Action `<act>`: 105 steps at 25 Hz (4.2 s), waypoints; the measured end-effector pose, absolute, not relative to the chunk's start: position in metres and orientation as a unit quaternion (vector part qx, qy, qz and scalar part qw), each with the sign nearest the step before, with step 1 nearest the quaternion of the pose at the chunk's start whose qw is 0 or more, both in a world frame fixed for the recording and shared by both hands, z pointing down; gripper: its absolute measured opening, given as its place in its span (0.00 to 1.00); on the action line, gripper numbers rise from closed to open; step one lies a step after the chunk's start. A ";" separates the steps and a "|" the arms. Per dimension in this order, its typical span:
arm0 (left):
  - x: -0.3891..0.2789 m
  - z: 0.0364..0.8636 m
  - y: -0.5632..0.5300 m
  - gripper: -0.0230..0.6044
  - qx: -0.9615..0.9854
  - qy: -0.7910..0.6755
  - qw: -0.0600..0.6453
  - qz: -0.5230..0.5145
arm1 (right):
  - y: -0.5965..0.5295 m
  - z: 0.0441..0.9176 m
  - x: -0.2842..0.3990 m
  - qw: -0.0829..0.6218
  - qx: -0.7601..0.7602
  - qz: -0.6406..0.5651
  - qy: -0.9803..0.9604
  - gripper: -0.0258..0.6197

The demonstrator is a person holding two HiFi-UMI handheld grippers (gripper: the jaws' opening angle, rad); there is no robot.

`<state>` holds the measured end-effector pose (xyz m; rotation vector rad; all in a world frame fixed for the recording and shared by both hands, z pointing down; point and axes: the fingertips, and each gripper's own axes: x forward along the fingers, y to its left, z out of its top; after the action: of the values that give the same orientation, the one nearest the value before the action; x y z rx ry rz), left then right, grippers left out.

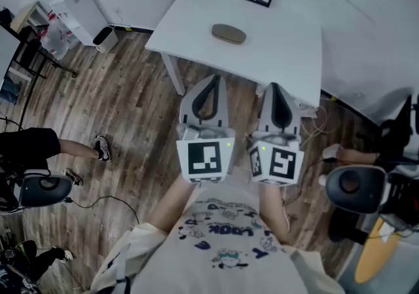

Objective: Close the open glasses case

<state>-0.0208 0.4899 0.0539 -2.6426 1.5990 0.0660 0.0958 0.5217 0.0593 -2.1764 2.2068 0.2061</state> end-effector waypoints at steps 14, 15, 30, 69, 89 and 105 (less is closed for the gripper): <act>-0.045 0.077 0.450 0.04 -0.855 0.519 0.017 0.004 | 0.487 0.082 0.092 0.021 -0.708 0.040 0.704 0.04; -0.046 0.079 0.444 0.04 -0.854 0.520 0.016 0.001 | 0.482 0.085 0.092 0.019 -0.709 0.035 0.704 0.04; -0.017 0.132 0.266 0.04 -0.829 0.556 0.006 -0.052 | 0.292 0.139 0.145 -0.025 -0.673 0.005 0.739 0.05; 0.029 0.386 0.008 0.24 -0.936 0.097 -0.087 -0.327 | 0.096 0.411 0.106 -0.542 -0.260 -0.096 0.793 0.57; 0.053 0.433 0.021 0.27 -0.899 -0.113 0.008 -0.422 | 0.097 0.423 0.102 -0.570 -0.172 -0.150 0.790 0.59; 0.064 0.420 0.033 0.27 -0.909 -0.132 0.009 -0.395 | 0.106 0.401 0.114 -0.615 -0.156 -0.141 0.760 0.59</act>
<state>0.0636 0.0334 0.4200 -2.8391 -0.4132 -1.2341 0.1137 0.1056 0.4010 -0.8814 4.3049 -0.7958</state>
